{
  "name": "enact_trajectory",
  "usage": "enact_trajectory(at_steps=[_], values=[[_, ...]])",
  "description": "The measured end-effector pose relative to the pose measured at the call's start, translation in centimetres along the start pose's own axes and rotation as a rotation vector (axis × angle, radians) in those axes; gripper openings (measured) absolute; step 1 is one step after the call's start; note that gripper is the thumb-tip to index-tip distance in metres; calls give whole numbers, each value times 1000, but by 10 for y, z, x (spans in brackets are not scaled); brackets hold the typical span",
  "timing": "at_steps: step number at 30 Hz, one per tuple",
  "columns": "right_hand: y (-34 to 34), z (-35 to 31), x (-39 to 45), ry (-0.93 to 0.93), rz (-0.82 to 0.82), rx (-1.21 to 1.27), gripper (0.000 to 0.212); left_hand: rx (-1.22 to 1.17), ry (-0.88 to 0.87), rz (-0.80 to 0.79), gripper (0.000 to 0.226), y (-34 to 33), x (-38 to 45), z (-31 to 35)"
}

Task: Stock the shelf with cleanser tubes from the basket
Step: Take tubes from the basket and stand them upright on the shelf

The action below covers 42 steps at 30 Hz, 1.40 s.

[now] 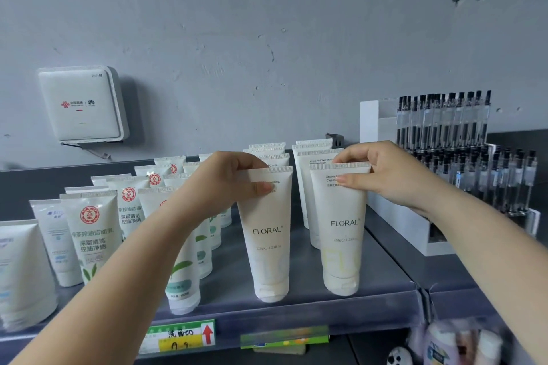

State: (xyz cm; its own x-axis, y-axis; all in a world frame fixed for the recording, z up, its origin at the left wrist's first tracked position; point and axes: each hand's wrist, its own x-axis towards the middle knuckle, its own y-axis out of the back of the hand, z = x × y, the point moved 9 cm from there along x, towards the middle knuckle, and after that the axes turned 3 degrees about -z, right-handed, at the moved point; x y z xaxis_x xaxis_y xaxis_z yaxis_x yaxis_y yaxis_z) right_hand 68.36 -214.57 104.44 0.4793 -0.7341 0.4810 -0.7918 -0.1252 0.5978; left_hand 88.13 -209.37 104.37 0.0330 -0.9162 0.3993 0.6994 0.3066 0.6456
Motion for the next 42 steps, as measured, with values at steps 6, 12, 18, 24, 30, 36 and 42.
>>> enact_trajectory(at_steps=[6,12,18,24,30,36,42], values=[[6,-5,9,21,5,107,8,-49,-47,-3,15,9,3,11],[32,-6,49,42,87,-39,3,218,-169,0,15,37,34,41],[6,1,86,0,-225,-431,22,482,-130,-243,23,12,69,26],[-29,23,93,-52,-515,-570,13,534,-68,-420,21,-14,89,11],[-29,27,93,-56,-549,-503,8,446,0,-543,21,-27,94,-4],[-28,26,88,-68,-576,-423,26,386,9,-587,21,-28,94,-6],[-28,20,84,-70,-564,-436,23,389,0,-597,21,-27,93,-5]])
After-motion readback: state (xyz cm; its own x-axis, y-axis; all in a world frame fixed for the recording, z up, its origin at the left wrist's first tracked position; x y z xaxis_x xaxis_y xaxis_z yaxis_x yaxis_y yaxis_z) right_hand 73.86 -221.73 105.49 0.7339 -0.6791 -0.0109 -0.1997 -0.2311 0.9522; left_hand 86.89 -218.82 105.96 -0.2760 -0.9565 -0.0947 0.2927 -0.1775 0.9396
